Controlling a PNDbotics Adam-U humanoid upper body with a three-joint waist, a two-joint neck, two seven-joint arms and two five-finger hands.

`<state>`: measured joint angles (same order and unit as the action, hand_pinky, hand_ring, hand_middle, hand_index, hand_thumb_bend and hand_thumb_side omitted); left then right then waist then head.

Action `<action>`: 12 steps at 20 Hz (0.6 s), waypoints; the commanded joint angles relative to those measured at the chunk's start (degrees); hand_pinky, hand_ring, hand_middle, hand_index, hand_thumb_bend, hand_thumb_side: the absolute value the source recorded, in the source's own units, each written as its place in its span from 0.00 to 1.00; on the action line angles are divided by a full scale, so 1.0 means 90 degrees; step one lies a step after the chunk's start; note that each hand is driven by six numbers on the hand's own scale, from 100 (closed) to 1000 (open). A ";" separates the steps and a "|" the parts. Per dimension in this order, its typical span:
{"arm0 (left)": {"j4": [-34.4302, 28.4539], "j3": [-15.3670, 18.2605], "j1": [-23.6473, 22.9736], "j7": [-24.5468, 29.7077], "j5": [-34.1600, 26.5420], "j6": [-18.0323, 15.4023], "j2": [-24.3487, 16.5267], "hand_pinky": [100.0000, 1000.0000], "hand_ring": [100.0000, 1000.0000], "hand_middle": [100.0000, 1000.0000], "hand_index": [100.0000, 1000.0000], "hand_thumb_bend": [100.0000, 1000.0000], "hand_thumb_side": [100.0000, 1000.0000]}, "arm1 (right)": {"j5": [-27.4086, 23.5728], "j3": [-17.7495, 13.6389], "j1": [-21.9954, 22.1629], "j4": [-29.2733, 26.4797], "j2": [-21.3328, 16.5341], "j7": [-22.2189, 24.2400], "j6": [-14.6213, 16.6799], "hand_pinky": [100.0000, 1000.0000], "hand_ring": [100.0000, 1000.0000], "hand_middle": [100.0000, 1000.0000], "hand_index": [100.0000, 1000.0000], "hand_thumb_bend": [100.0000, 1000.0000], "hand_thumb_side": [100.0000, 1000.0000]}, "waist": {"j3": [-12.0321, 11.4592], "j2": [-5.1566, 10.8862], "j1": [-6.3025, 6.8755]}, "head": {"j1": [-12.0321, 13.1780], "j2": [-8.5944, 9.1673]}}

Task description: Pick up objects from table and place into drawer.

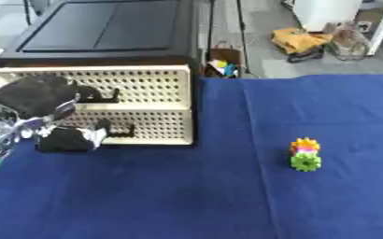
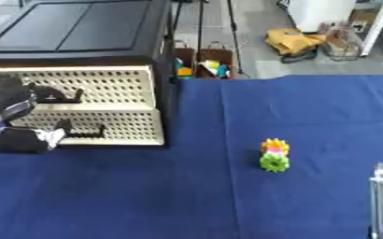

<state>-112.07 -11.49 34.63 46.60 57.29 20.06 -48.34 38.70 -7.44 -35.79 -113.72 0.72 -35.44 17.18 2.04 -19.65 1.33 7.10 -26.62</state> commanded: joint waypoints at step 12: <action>0.0344 0.0022 0.0119 -0.0058 -0.0211 0.0173 -0.0038 0.00 0.00 0.00 0.77 0.02 0.76 | -0.0100 -0.0026 -0.0103 -0.0097 -0.0103 -0.0011 -0.0037 0.64 0.48 0.41 0.73 0.00 1.00 | 0.0019 0.0092 0.0003 | 0.0031 0.0100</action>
<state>-109.44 -11.45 35.43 45.64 55.94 21.02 -47.86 38.25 -7.47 -35.79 -113.72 0.67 -35.49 16.97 2.16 -19.74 1.33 7.31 -26.55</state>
